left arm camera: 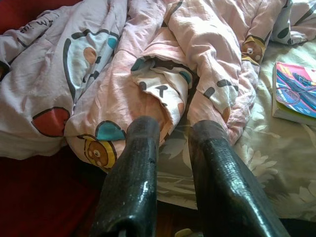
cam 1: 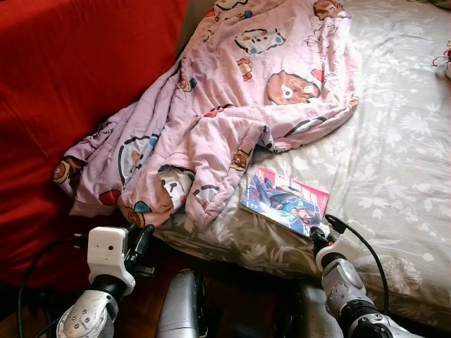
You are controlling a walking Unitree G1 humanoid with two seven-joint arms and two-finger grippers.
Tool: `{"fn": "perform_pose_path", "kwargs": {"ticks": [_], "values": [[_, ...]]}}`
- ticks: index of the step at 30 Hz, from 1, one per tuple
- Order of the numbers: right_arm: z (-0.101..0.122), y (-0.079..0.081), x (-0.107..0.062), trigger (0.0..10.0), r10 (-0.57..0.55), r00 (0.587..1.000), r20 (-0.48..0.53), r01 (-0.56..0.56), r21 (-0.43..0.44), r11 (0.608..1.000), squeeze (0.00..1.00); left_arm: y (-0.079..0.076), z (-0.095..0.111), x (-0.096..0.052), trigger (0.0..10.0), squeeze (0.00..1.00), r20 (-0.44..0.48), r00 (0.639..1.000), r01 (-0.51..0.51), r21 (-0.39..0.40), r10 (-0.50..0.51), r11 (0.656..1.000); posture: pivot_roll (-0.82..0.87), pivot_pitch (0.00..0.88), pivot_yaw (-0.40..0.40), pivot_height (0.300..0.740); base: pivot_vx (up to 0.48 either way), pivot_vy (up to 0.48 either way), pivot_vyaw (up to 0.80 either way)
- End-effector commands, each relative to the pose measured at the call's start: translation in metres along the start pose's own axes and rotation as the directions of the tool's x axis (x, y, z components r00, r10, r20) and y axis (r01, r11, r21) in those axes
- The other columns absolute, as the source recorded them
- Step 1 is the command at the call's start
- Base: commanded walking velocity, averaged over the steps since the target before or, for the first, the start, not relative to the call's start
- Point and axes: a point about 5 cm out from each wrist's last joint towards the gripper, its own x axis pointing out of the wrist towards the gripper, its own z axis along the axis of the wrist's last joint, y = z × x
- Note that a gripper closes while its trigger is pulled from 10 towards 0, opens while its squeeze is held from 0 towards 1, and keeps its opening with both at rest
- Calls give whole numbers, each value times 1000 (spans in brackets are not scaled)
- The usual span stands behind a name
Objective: Clean up the room
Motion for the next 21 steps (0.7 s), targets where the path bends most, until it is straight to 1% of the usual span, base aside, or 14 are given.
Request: {"fn": "perform_pose_path", "kwargs": {"ticks": [1,10,15,21], "values": [[-9,1,-2,0,1,999,-39,-1,-3,1000,0,3,-3,-3,10000,0,-21,1000,-15,12,15,1000,216,232,70,601,0,0,0],[-8,0,-2,0,-5,999,-36,5,-11,1000,0,3,-4,-2,10000,0,-21,1000,-20,13,21,1000,214,225,67,601,0,0,0],[-5,-1,-1,0,-17,1000,-24,17,-16,1000,0,4,-5,3,10000,0,-18,1000,-22,13,22,1000,206,204,63,601,0,0,0],[-1,-10,-2,0,-76,997,3,76,-20,997,0,6,-10,10,10000,0,-19,999,-32,14,32,999,194,167,56,601,0,0,0]]}}
